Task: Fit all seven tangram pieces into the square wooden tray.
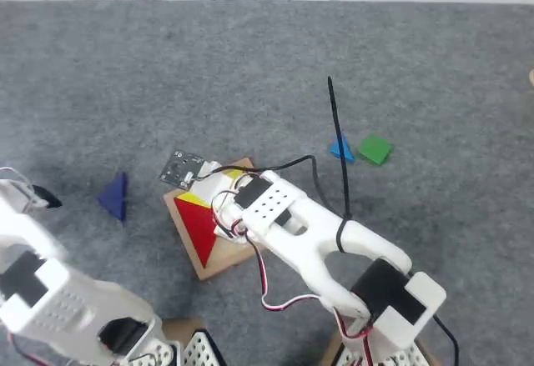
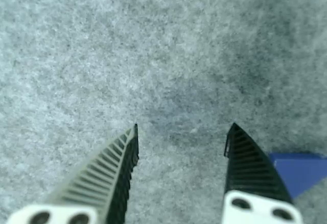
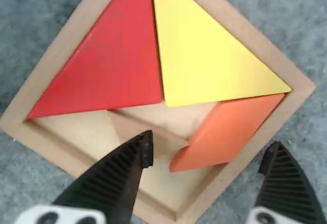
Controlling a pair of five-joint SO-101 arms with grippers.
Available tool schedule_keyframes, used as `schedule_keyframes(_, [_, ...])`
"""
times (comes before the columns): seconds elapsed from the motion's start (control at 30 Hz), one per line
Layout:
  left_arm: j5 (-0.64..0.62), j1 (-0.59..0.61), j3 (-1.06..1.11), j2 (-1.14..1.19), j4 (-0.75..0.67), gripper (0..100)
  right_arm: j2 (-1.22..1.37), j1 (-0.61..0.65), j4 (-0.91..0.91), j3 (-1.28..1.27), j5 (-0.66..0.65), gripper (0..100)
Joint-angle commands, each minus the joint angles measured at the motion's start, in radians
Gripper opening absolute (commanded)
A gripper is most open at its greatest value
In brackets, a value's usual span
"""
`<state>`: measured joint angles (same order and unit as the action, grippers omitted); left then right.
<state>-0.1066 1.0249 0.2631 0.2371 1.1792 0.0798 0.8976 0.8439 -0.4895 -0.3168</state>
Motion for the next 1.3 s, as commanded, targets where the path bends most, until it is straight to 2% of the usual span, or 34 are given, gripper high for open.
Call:
schedule_keyframes(0.0, [0.009, -0.011, -0.002, -0.058, -0.008, 26, -0.013, -0.015, -0.019, 0.074, 0.012, 33.6])
schedule_keyframes(0.4, [0.009, -0.008, -0.002, -0.058, -0.006, 26, 0.019, -0.035, -0.048, 0.075, 0.025, 33.5])
schedule_keyframes(0.67, [0.009, -0.009, 0.012, -0.064, -0.012, 26, 0.119, -0.070, 0.005, 0.143, 0.046, 33.5])
schedule_keyframes(1.0, [0.009, -0.011, 0.012, -0.064, -0.014, 26, 0.033, -0.119, 0.045, 0.063, 0.048, 33.5])
schedule_keyframes(1.27, [0.009, -0.011, 0.012, -0.064, -0.014, 26, -0.101, -0.065, 0.045, -0.061, 0.051, 33.5])
